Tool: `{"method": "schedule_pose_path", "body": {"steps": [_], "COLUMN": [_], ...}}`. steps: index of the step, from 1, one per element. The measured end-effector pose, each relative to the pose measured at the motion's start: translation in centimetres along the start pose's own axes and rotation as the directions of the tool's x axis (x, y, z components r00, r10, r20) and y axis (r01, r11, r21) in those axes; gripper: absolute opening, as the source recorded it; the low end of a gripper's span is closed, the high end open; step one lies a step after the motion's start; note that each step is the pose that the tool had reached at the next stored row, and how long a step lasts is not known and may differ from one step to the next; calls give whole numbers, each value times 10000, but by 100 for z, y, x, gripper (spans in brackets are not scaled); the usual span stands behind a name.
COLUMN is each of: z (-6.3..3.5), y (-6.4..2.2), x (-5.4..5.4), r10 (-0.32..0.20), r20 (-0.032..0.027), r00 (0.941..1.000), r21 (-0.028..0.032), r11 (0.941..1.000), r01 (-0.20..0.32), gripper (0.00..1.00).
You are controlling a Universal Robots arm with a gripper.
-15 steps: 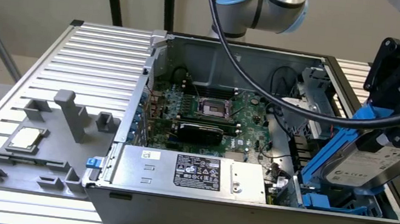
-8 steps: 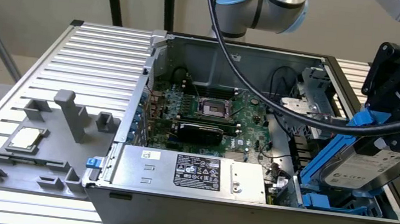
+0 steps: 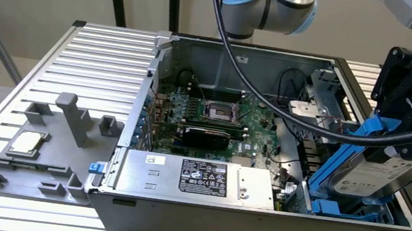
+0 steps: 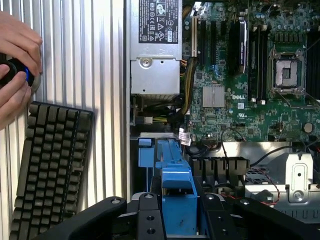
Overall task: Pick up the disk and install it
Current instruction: 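Insert the disk into the insertion slot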
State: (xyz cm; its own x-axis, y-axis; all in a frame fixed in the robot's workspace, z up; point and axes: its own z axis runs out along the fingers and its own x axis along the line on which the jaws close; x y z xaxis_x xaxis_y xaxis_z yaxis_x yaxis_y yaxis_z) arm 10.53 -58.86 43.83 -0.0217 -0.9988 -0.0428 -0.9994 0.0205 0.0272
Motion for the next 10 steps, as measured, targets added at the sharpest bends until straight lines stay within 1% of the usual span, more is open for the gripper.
{"method": "schedule_pose_path", "body": {"steps": [10], "z": [59], "y": [-1], "x": [5], "r10": [-58], "r20": [2], "r00": [10000], "r21": [-3], "r11": [10000], "r01": [58], "gripper": [32]}}
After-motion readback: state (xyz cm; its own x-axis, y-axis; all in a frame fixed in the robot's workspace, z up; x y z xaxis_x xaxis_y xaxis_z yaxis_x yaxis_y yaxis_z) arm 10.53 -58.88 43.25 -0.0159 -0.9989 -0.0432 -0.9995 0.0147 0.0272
